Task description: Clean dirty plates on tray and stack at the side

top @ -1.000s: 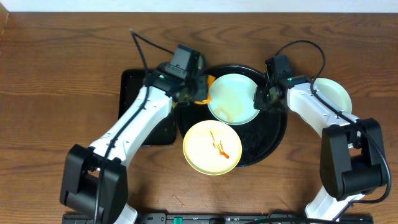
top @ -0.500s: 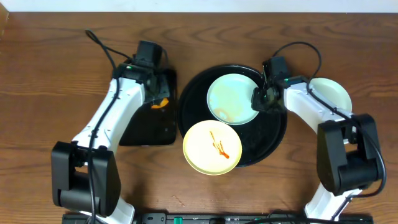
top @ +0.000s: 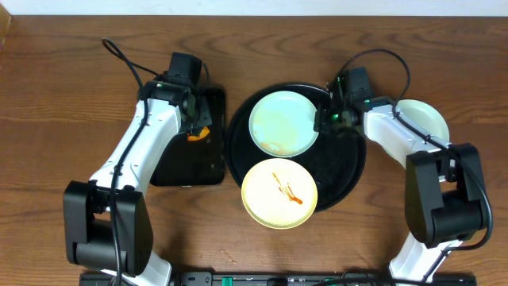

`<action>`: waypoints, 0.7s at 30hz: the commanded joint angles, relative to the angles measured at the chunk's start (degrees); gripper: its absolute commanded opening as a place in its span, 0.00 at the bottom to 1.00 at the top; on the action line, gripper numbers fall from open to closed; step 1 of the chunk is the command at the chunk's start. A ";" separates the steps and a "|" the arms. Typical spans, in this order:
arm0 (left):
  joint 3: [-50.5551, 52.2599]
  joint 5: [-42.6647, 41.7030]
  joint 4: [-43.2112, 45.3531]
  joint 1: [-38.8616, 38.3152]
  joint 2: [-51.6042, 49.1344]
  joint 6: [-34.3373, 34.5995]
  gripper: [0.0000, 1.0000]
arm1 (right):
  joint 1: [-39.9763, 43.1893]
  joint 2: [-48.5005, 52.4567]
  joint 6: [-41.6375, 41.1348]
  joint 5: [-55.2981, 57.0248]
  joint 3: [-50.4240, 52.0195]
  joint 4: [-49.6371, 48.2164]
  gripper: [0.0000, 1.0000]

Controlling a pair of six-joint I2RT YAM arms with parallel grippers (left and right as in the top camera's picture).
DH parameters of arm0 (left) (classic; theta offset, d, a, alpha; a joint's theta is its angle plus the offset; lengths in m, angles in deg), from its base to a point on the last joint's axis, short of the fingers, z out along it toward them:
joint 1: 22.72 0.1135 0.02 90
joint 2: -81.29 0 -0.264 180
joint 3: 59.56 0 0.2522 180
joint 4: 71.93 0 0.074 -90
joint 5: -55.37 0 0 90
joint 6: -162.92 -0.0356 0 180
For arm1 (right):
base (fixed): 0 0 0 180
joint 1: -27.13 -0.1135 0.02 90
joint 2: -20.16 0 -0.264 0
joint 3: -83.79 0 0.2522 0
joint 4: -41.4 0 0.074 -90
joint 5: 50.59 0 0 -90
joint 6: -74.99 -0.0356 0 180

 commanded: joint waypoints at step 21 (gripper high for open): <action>0.13 0.72 -0.07 0.09 0.00 -0.96 0.08 | -3.23 -20.79 19.76 38.73 -0.33 5.18 0.01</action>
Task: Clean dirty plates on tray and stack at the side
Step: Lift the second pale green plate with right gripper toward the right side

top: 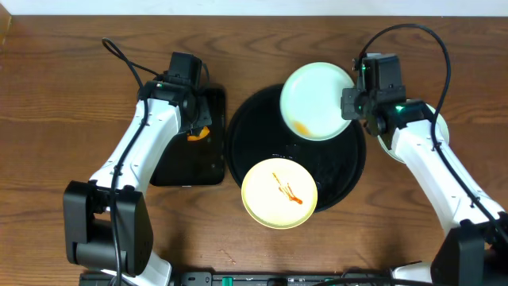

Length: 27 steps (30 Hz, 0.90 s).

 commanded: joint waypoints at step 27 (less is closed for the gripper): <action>0.13 0.70 -0.09 0.09 0.00 -0.94 0.08 | -19.61 -1.46 11.98 46.84 -0.37 -3.96 0.01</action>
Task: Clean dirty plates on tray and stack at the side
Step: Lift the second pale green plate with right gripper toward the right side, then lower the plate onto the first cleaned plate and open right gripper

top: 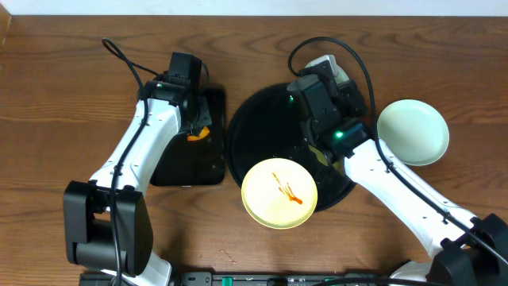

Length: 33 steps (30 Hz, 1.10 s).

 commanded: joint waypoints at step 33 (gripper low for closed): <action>0.13 0.68 -0.11 0.09 0.00 -0.92 0.08 | 47.15 -1.05 -33.18 -34.42 0.13 19.30 0.20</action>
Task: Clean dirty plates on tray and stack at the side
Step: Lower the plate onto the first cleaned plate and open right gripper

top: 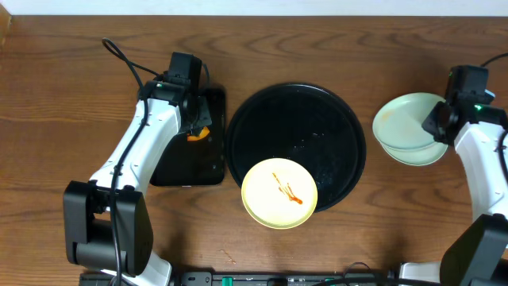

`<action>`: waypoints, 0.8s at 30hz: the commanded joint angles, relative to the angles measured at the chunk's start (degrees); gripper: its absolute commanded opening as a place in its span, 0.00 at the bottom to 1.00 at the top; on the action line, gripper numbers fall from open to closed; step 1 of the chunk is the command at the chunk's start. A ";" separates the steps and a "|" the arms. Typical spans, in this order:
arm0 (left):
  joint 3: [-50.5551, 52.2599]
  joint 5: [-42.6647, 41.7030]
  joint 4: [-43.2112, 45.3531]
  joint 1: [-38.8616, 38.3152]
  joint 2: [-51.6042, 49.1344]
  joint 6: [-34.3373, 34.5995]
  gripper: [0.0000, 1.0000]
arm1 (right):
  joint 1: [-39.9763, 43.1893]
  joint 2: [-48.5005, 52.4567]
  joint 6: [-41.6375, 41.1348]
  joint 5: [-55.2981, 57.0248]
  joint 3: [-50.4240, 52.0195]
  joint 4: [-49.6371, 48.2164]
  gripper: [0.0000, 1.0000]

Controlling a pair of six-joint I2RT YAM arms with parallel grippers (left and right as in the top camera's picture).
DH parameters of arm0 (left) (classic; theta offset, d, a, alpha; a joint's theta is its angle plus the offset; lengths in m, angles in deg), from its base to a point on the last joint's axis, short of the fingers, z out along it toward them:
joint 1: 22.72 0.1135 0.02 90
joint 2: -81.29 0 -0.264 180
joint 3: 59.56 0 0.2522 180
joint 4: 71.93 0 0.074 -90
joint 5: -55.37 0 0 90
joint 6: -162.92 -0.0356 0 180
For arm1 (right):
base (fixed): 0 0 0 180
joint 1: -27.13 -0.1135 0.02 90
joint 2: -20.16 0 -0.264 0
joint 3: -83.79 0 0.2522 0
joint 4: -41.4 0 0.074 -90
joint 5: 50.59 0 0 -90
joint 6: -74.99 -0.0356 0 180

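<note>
A yellow plate [279, 193] streaked with red sauce lies on the front rim of the round black tray [298, 119]. To the right of the tray, a pale green plate [401, 119] sits tilted on top of another pale green plate [417, 151]. My right gripper [439, 123] is at the upper plate's right rim, shut on it. My left gripper [194, 127] rests over the black mat [190, 167] left of the tray, shut on a small orange sponge [197, 133].
The brown wooden table [63, 95] spreads around both arms. The left arm's cable [119, 56] loops at the back left. A black bar [238, 278] runs along the front edge.
My right arm was reaching over the tray with one green plate lying alone at the right. Now the gripper is at the right side, holding a second green plate onto that one.
My right gripper was at the rim of a smeared pale green plate on the tray's back half. Then that plate was at the tray's back right edge. Then the arm stretched over the tray. Now the plate lies on the stack; my left arm stayed still.
</note>
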 commanded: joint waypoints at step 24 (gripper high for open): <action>0.13 0.66 -0.07 0.09 0.00 -0.94 0.08 | -21.09 -1.01 18.69 -46.56 6.03 12.15 0.48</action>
